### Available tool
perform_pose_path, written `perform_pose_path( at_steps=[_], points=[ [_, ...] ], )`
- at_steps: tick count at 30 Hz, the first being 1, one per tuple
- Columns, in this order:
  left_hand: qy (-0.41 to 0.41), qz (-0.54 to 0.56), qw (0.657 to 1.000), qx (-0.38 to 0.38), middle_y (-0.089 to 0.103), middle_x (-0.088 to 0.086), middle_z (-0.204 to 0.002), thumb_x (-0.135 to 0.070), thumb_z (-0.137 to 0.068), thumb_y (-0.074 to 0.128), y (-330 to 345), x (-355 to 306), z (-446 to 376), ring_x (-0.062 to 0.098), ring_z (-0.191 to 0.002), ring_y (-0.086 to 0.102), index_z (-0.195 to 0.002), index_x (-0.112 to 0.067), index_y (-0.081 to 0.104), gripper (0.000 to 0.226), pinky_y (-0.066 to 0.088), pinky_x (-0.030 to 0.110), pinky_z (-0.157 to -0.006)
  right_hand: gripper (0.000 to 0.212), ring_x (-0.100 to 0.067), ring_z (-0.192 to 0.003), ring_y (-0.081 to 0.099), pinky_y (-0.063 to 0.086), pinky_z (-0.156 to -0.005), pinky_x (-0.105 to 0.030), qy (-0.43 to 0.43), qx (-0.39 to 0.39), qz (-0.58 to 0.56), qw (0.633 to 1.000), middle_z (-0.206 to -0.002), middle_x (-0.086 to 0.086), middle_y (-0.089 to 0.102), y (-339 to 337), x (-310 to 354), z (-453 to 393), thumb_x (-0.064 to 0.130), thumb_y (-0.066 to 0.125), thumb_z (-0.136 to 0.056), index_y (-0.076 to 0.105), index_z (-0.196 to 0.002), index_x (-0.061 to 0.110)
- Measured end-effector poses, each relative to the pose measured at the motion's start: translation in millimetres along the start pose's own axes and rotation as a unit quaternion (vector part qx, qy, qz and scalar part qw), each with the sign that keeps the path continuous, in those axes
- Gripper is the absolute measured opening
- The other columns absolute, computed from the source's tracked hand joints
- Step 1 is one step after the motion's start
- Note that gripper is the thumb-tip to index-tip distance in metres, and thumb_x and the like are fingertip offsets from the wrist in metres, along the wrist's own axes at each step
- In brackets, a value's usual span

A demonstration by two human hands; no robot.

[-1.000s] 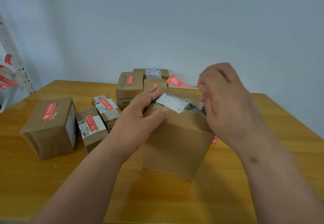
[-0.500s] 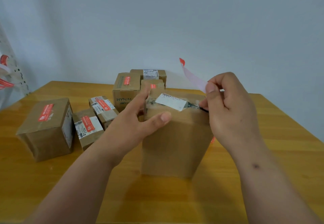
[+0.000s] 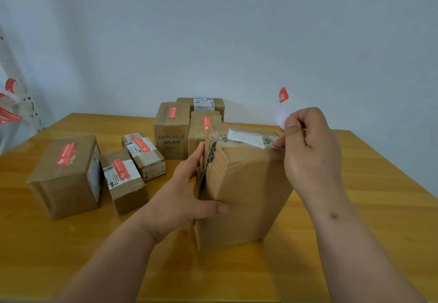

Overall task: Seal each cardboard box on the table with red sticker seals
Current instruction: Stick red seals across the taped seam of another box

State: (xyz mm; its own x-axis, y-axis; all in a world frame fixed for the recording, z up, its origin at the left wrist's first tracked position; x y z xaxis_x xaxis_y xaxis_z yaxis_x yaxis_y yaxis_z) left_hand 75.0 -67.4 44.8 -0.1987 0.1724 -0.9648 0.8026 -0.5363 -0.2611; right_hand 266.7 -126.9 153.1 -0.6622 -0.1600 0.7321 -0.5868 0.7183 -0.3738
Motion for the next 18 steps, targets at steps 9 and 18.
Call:
perform_pose_path(
  at_steps=[9, 18],
  points=[
    [0.061, -0.540, 0.839, 0.009, 0.044, -0.026, -0.135, -0.080, -0.064, 0.053, -14.2, -72.7, 8.7, -0.001, -0.119, 0.039, -0.144, -0.041, 0.035, 0.091, 0.023, 0.030, -0.111, 0.016, -0.015, -0.073, 0.068, 0.055, -0.075, -0.055, 0.057, 0.040, -0.111, 0.991, -0.076, 0.017, 0.065, 3.5, -9.3, 8.4, 0.025, 0.044, -0.102, 0.053, -0.089, 0.022],
    [0.079, -0.362, 0.929, -0.028, 0.057, -0.029, -0.110, -0.060, -0.069, 0.069, -22.3, -63.1, 12.2, -0.012, -0.100, 0.051, -0.120, -0.044, 0.057, 0.055, 0.046, 0.014, -0.085, 0.013, -0.003, -0.068, 0.063, 0.048, -0.071, -0.033, -0.029, 0.131, -0.070, 0.988, -0.072, 0.008, 0.064, 25.3, 8.6, 23.4, 0.031, 0.051, -0.096, 0.056, -0.084, 0.032]
  ],
)
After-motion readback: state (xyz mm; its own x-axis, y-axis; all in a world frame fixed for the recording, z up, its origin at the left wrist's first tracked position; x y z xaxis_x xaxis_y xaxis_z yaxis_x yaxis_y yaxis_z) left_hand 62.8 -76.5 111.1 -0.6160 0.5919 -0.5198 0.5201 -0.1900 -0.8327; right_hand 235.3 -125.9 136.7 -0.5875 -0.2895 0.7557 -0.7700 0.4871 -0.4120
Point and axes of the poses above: each hand's wrist, its own z-axis away from the middle knuckle, its own y-axis out of the palm, x = y × z, the point moved 8 cm from there along -z, towards the middle knuckle
